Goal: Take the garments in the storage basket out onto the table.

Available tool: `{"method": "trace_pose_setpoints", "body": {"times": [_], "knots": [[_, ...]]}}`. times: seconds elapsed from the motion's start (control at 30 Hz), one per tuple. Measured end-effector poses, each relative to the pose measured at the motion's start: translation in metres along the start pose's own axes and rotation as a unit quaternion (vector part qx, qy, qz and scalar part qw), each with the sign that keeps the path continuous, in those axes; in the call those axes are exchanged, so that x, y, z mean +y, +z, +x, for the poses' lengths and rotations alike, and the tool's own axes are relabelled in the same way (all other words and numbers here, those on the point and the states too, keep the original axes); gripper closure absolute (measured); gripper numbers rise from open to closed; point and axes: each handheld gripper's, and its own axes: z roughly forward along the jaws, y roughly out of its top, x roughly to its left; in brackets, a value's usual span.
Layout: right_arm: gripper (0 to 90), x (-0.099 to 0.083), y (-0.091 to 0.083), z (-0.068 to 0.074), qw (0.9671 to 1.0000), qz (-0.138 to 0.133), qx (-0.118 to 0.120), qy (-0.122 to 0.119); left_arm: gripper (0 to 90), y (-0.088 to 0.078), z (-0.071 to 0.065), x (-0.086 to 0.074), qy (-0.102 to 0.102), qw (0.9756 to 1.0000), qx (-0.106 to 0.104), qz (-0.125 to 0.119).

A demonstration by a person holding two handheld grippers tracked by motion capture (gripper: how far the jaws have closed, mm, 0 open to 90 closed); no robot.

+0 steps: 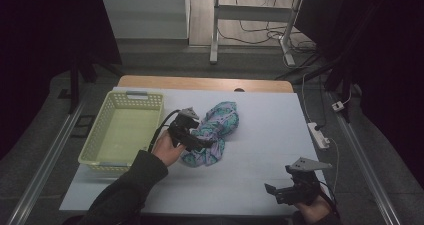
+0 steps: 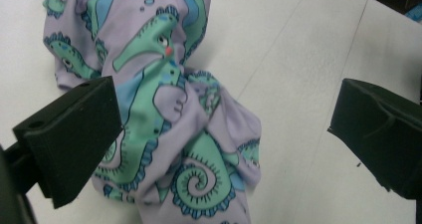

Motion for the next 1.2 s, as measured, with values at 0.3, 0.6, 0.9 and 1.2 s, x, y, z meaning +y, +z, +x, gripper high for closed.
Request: {"method": "trace_pose_setpoints", "body": {"times": [0.3,0.6,0.9,1.2], "knots": [[0.2,0.000,0.000,0.000,1.0000,-0.001,-0.002,-0.001,0.0,-0.006,-0.003,-0.009,-0.006,1.0000,-0.002,0.002],[0.3,0.000,0.000,0.001,1.0000,0.002,0.001,0.002,0.0,-0.018,-0.011,-0.016,-0.004,1.0000,-0.001,0.002],[0.3,0.000,0.000,0.002,0.9999,0.005,0.007,0.009,0.0,-0.035,-0.017,-0.025,-0.003,0.9999,0.000,-0.012],[0.2,0.000,0.000,0.001,0.9999,0.005,0.007,0.010,0.0,-0.058,-0.018,-0.039,-0.021,0.9993,-0.002,-0.030]]}}
